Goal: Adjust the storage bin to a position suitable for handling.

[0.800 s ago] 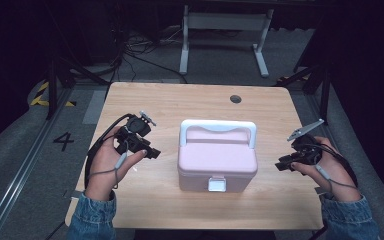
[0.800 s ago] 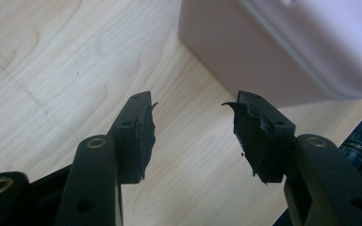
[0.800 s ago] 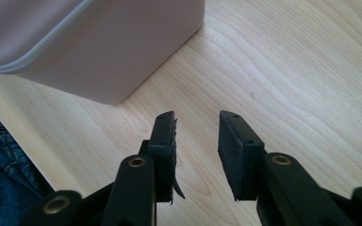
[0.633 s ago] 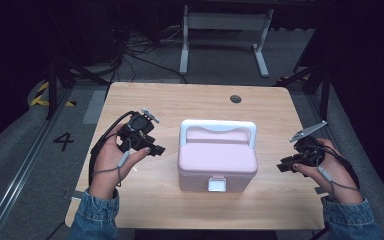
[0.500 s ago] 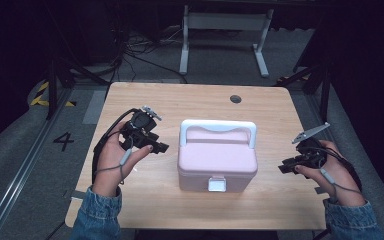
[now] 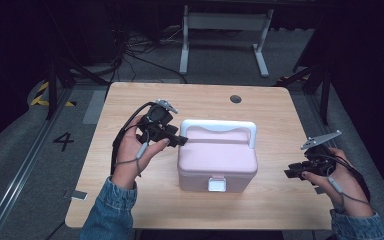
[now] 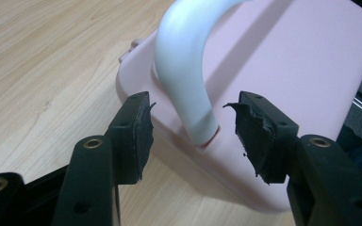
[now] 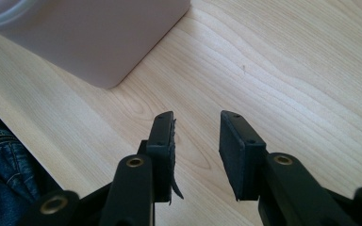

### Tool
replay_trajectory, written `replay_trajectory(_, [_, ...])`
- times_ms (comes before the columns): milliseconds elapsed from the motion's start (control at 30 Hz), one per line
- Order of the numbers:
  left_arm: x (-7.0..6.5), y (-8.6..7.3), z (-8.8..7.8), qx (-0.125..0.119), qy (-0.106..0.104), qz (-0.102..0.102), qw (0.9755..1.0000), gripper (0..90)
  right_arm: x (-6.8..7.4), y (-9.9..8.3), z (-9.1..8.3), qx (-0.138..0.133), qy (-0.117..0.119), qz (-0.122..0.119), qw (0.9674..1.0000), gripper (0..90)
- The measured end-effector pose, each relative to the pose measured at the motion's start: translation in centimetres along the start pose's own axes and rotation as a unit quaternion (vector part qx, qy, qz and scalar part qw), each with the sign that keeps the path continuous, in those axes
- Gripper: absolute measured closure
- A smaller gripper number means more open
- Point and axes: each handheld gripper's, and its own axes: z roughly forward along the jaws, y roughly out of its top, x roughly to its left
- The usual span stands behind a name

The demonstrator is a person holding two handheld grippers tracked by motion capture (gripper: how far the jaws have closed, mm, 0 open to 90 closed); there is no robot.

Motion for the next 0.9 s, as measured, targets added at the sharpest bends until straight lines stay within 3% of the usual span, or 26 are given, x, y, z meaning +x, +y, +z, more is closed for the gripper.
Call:
replay_trajectory(167, [0.1, 0.6, 1.2, 0.003, 0.004, 0.004, 1.0000, 47.1, 0.1, -0.6, -0.2, -0.009, 0.003, 0.009, 0.9999, 67.2])
replay_trajectory(300, [0.5, 0.8, 2.1, -0.007, 0.003, 0.005, 1.0000, 47.4, 0.1, -0.8, -0.1, -0.011, 0.002, 0.009, 0.9999, 66.9])
replay_trajectory(367, [0.5, 0.9, 2.5, -0.013, 0.003, 0.016, 0.9998, 49.6, 0.2, -0.8, 0.0, -0.010, 0.002, 0.010, 0.9999, 66.7])
replay_trajectory(433, [0.1, 1.2, 3.1, -0.017, 0.017, 0.028, 0.9993, 52.2, 0.2, -0.7, 0.2, -0.010, 0.004, 0.010, 0.9999, 66.6])
replay_trajectory(467, [0.1, 1.2, 3.1, -0.017, 0.017, 0.028, 0.9993, 52.3, 0.2, -0.7, 0.3, -0.012, 0.003, 0.005, 0.9999, 66.6])
replay_trajectory(500, [-0.3, 1.2, 3.1, -0.023, 0.030, 0.033, 0.9987, 52.3, 0.2, -0.7, 0.3, -0.012, 0.003, 0.005, 0.9999, 66.6])
replay_trajectory(533, [-0.6, 1.2, 2.8, -0.018, 0.045, 0.041, 0.9980, 59.3, 0.3, -0.6, 0.3, -0.010, 0.005, 0.005, 0.9999, 66.6])
replay_trajectory(767, [-1.7, 1.0, 1.8, -0.032, 0.052, 0.059, 0.9964, 69.8, 0.4, -0.5, 0.7, -0.006, 0.008, -0.001, 1.0000, 66.7])
replay_trajectory(900, [-2.5, 1.2, 1.2, -0.022, 0.059, 0.078, 0.9950, 71.1, 0.3, -0.5, 0.7, -0.009, 0.007, 0.001, 0.9999, 66.7])
